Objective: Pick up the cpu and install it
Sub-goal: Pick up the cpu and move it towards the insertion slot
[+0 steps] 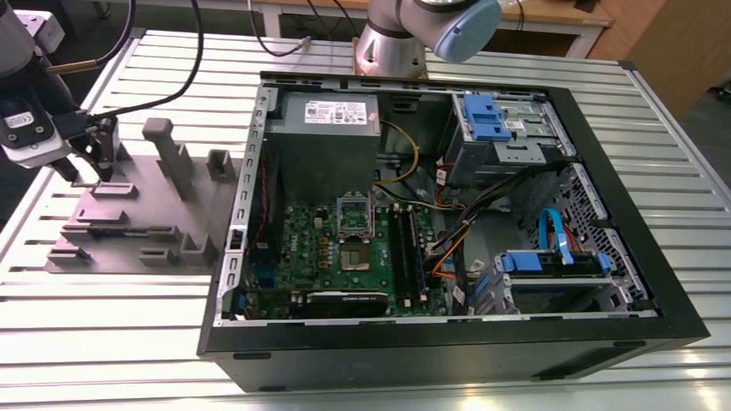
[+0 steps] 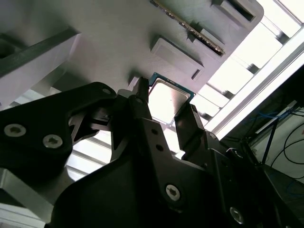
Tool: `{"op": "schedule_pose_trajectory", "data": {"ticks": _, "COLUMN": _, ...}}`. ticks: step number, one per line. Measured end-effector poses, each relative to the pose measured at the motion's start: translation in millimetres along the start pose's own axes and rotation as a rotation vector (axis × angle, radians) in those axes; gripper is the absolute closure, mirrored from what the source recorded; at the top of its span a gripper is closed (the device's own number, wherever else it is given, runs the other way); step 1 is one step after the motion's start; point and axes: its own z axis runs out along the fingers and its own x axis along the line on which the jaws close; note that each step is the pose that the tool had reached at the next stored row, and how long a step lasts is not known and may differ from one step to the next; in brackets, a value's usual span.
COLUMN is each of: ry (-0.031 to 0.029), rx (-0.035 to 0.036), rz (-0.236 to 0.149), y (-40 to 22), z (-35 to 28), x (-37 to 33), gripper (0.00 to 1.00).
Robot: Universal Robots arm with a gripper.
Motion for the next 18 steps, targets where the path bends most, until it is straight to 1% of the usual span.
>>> {"op": "schedule_pose_trajectory", "data": {"ticks": 6, "ry": 0.0001, "rx": 0.0000, "rz": 0.000, "y": 0.3, "z": -6.1, "x": 0.1, "gripper": 0.53}}
{"op": "schedule_pose_trajectory", "data": {"ticks": 18, "ry": -0.0001, "rx": -0.0001, "rz": 0.001, "y": 0.4, "z": -6.5, "x": 0.1, "gripper": 0.53}}
